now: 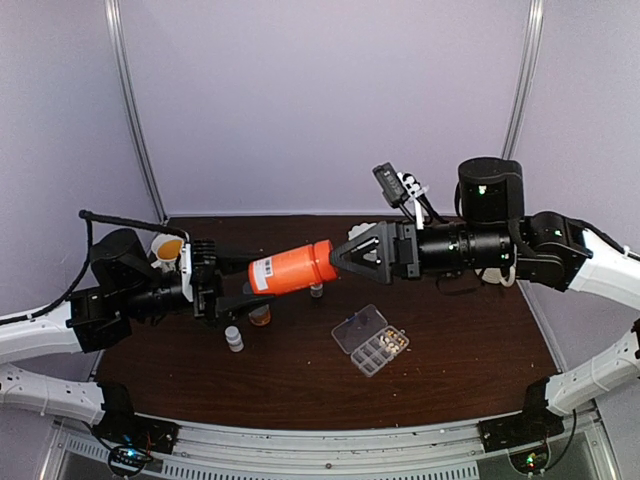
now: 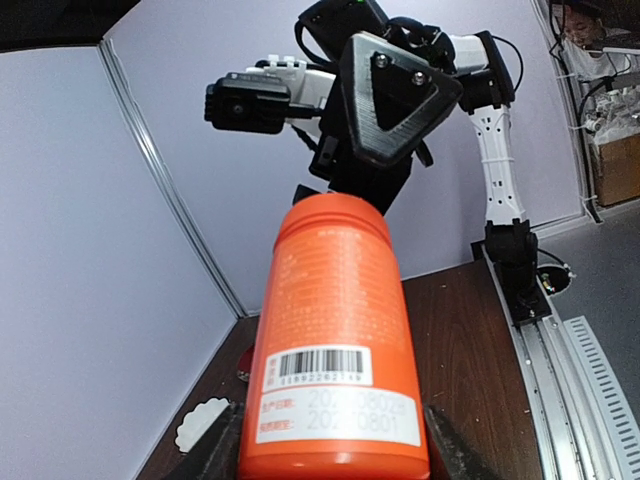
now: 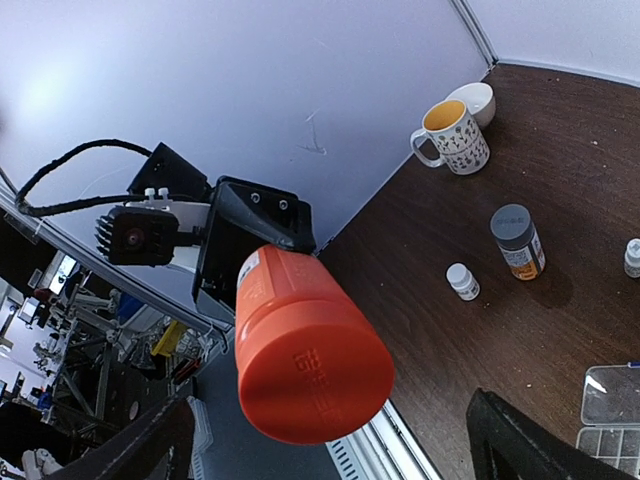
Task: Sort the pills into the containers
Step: Pass from the right arm to the left, then unscrew the lid of the pill bottle.
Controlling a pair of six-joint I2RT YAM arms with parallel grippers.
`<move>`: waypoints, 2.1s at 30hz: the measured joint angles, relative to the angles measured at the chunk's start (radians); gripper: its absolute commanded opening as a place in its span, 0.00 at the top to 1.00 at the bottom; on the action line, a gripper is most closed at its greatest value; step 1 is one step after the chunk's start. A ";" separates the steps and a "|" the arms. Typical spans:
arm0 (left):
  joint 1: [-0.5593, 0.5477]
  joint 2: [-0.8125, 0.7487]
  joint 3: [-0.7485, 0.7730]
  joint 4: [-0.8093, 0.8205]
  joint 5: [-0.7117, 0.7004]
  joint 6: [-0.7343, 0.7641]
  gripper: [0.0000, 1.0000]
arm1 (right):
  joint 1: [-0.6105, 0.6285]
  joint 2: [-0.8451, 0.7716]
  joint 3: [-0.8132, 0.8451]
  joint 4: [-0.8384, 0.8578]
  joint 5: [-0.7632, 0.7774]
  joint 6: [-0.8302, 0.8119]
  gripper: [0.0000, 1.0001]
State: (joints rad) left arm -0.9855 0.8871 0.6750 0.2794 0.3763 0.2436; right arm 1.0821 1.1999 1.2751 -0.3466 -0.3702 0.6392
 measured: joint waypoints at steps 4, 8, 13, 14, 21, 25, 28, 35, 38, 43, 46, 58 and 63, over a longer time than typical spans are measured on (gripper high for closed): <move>0.000 0.000 0.000 -0.016 -0.002 0.031 1.00 | 0.000 0.015 0.012 0.007 -0.018 0.026 0.08; 0.000 0.001 0.000 -0.020 -0.002 0.045 1.00 | 0.000 0.039 0.029 0.029 -0.041 0.046 0.08; -0.005 0.001 0.000 -0.020 -0.002 0.051 1.00 | 0.000 0.062 0.030 0.033 -0.053 0.050 0.11; -0.005 0.001 0.000 -0.019 -0.002 0.051 1.00 | 0.000 0.066 0.030 0.034 -0.055 0.050 0.16; -0.005 0.001 0.000 -0.019 -0.002 0.051 1.00 | 0.000 0.091 0.030 0.050 -0.095 0.066 0.45; -0.005 -0.001 0.000 -0.014 0.003 0.051 1.00 | -0.002 0.095 0.030 0.061 -0.119 0.079 0.66; -0.005 -0.002 0.000 -0.008 0.002 0.042 1.00 | -0.005 0.094 0.029 0.069 -0.129 0.067 0.70; -0.005 0.029 0.016 0.011 0.041 -0.053 1.00 | -0.005 0.067 0.014 0.070 -0.134 -0.082 0.85; -0.005 0.047 0.021 0.053 0.085 -0.132 1.00 | 0.008 0.040 0.010 0.065 -0.135 -0.293 0.90; -0.019 0.055 -0.007 0.162 0.145 -0.269 1.00 | 0.043 0.004 0.002 0.063 -0.121 -0.727 0.94; -0.019 0.054 -0.036 0.201 0.174 -0.336 1.00 | 0.054 0.002 -0.006 0.062 -0.123 -1.018 0.95; -0.018 0.061 -0.043 0.194 0.236 -0.548 1.00 | 0.093 -0.054 -0.122 0.165 -0.050 -1.960 0.99; -0.005 0.087 -0.043 0.219 0.238 -0.604 1.00 | 0.099 -0.081 -0.181 0.241 0.033 -2.191 0.99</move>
State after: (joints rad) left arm -0.9901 0.9737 0.6319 0.4980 0.6140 -0.3603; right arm 1.1809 1.1187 1.0939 -0.1051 -0.3374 -1.5520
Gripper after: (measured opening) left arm 0.514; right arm 0.538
